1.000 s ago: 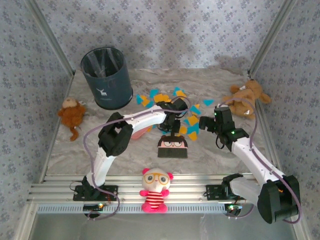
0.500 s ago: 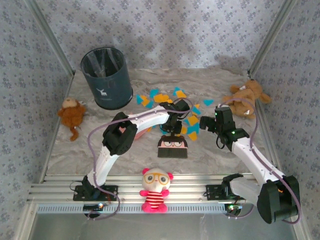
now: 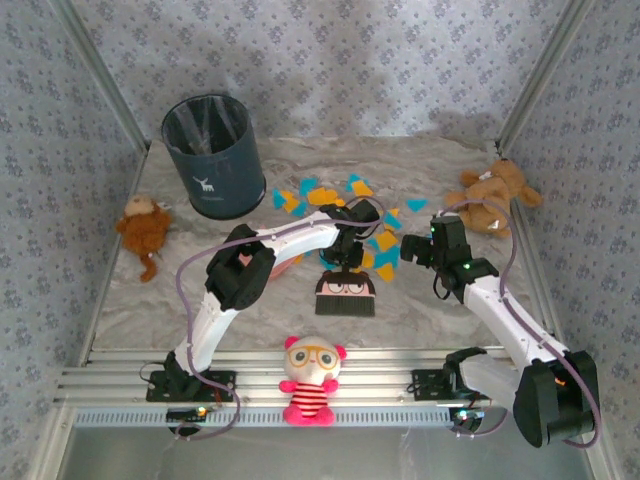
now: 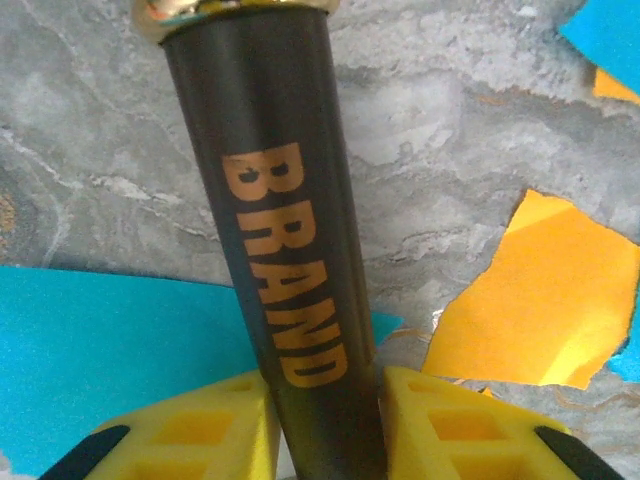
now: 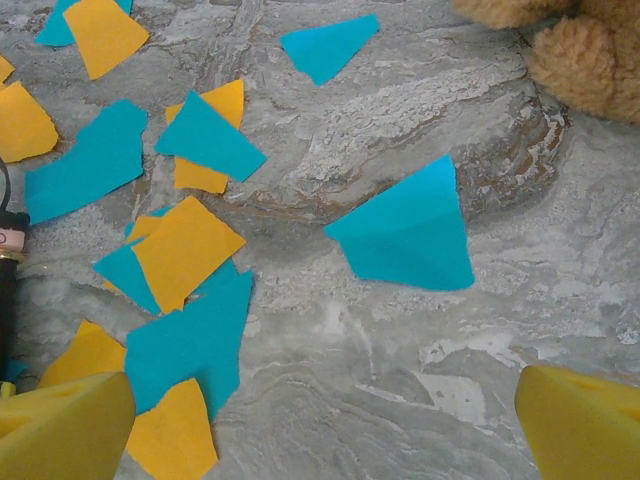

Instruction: Sweep away the paper scraps from the table

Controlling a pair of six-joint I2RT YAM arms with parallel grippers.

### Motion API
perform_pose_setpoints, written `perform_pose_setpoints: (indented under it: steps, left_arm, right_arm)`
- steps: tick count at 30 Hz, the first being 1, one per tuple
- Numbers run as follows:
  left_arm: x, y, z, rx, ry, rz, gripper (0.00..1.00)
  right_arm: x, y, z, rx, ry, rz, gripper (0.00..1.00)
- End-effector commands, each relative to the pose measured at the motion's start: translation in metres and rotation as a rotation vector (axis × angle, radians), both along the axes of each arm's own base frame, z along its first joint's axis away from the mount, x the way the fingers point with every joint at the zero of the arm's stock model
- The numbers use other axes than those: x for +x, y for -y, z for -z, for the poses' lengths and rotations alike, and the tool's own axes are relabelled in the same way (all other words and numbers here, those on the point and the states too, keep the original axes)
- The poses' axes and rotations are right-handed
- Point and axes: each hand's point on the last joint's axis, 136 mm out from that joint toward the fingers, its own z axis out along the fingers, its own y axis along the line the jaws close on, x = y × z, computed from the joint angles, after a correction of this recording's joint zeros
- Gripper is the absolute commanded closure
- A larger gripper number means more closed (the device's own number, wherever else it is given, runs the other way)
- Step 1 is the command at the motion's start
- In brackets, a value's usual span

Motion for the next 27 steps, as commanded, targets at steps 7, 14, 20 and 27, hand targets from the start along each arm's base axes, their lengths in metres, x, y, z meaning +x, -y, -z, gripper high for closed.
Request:
perform_pose_setpoints:
  steps: [7,14,20,27]
  left_arm:
    - [-0.002,0.003,-0.003,0.006,0.018,0.024,0.77]
    - [0.018,0.009,-0.045,-0.021,0.166,0.095,0.78]
    - [0.025,0.013,-0.073,-0.024,0.257,0.238,0.78]
    - [0.017,0.021,-0.1,-0.057,0.31,0.459,0.79]
  right_arm:
    - [-0.004,0.004,0.002,0.013,-0.005,0.012,0.0]
    - [-0.004,0.003,-0.001,0.064,-0.003,0.018,0.0]
    - [-0.002,0.002,-0.003,0.172,-0.005,0.017,0.0]
    - [0.003,-0.008,-0.015,0.343,0.014,-0.029,0.0]
